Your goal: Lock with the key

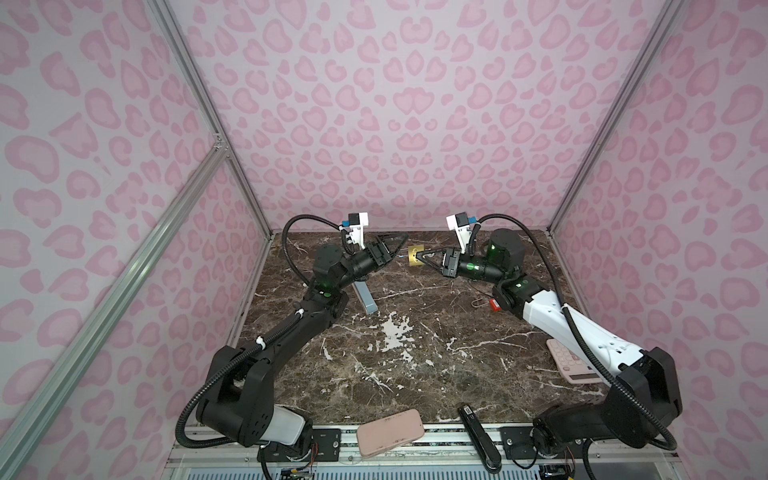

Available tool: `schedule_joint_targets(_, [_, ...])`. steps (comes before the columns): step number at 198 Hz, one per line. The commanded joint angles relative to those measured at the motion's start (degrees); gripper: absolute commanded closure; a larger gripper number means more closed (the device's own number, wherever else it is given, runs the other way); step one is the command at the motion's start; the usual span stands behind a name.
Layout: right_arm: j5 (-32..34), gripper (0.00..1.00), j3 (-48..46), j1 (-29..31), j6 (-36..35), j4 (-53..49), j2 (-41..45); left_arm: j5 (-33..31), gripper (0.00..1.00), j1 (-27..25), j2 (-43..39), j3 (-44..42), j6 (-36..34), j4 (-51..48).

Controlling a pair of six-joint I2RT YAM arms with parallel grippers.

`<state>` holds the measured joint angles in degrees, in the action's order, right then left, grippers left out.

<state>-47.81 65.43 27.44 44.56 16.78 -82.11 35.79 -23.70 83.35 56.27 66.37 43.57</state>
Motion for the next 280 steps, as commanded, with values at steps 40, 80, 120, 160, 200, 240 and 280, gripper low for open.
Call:
schedule_joint_targets(40, [-0.35,1.00,-1.90,-1.45,7.48,14.21,-1.10,1.17,0.53,-0.03,-0.39,-0.90,-0.27,1.74])
schedule_joint_targets(80, [-0.32,1.00,-2.50,-2.09,9.97,17.07,-1.26,0.95,0.55,-0.05,-0.69,-0.90,-0.25,1.69])
schedule_joint_targets(120, [-1.47,1.00,-1.90,-2.74,10.90,16.90,-1.76,0.86,0.55,0.17,-1.39,-1.39,-0.66,1.08])
schedule_joint_targets(160, [-2.28,1.00,-1.49,-2.74,10.13,14.98,-1.85,0.60,0.63,0.26,-1.65,-1.79,-0.61,1.32])
schedule_joint_targets(200, [-2.70,1.00,-1.01,-2.76,8.92,12.34,-1.75,0.42,0.82,0.30,-1.81,-1.83,-0.91,1.51])
schedule_joint_targets(240, [-2.79,1.00,-0.72,-2.91,8.97,11.58,-2.15,0.42,0.82,0.31,-2.13,-2.22,-0.94,1.28])
schedule_joint_targets(280, [-2.85,1.00,-0.72,-3.18,9.05,12.01,-2.02,-0.28,0.73,0.58,-2.93,-2.82,-0.78,1.21])
